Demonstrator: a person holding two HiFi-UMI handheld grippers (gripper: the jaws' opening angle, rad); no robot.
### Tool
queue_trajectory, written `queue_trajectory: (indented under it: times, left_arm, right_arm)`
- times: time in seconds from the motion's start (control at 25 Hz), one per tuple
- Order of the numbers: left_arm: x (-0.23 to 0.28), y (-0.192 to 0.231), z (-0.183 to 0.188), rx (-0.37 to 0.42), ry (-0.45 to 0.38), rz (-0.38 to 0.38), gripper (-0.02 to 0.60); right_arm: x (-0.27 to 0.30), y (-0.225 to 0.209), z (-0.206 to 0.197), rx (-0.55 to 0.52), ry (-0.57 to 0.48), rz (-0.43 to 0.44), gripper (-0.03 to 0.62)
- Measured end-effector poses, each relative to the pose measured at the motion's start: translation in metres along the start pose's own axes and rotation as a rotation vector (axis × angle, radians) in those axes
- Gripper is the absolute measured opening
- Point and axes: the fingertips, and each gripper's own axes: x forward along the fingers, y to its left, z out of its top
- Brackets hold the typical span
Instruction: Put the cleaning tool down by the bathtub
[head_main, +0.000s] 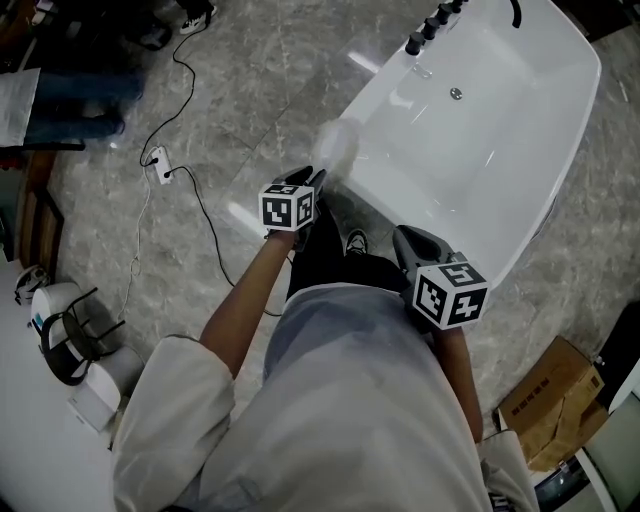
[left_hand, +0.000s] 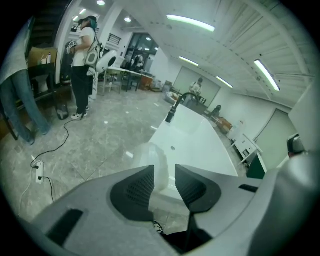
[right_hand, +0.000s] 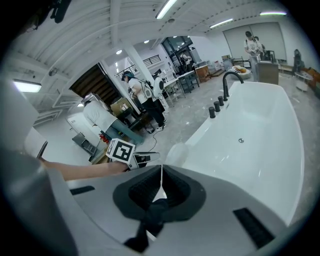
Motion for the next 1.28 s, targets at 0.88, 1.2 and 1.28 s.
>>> queue_trajectory:
  times: [0.88, 1.2, 1.28]
  left_arm:
    - [-0.075, -0.061, -0.006, -0.001, -0.102, -0.01, 0.051]
    - [-0.1, -0.075, -0.011, -0.037, -0.141, -0.017, 0.041]
    - [-0.107, -0.078, -0.012, -0.04, -0.142, -0.017, 0.041]
  right_arm:
    - [-0.022, 0.003, 0.007, -0.037, -0.088, 0.024, 0.012]
    - [-0.029, 0.0, 0.004, -0.045, -0.115, 0.028, 0.012]
    - [-0.03, 0.003, 0.003, -0.041, -0.12, 0.044, 0.012]
